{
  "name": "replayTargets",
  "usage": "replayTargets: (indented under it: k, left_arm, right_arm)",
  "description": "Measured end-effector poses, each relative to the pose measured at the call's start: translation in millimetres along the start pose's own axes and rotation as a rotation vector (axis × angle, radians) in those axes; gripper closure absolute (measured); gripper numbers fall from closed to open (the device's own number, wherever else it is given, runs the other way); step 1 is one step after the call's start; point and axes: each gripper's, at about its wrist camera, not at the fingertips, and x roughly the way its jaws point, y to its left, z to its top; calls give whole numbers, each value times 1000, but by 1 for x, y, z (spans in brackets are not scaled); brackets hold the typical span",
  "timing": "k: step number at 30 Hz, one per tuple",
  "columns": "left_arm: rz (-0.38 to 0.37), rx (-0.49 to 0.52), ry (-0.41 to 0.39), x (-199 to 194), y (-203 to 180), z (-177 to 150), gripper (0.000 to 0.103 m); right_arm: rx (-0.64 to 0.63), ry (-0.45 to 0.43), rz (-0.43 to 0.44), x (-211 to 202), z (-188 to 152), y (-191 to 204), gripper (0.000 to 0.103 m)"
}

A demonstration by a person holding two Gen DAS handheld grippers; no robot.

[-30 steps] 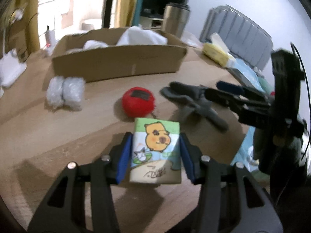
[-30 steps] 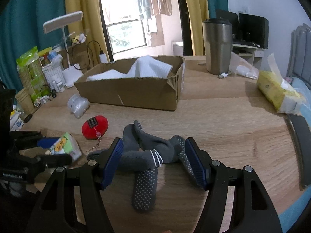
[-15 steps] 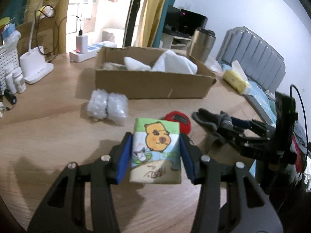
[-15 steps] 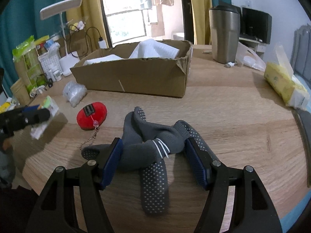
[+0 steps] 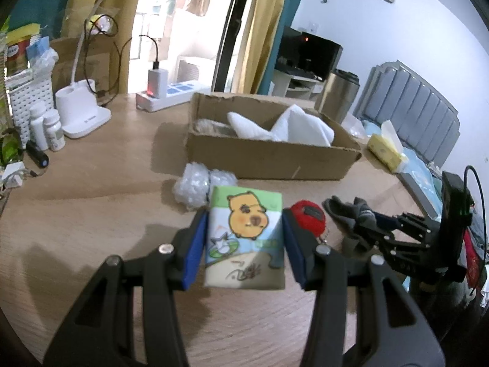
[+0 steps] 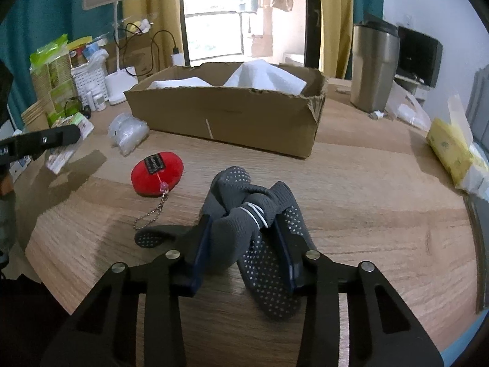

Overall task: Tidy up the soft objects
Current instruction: 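Carry the socks and tissue pack into the cardboard box and release both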

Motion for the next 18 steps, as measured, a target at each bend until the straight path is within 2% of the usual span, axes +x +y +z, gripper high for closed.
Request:
replayTargets:
  k: [13, 18]
  left_arm:
    - [5, -6, -33, -7, 4, 5, 54]
    - [11, 4, -49, -8, 5, 9, 54]
  right_arm:
    - [-2, -70, -11, -19, 12, -8, 63]
    - [-24, -125, -28, -31, 19, -7, 63]
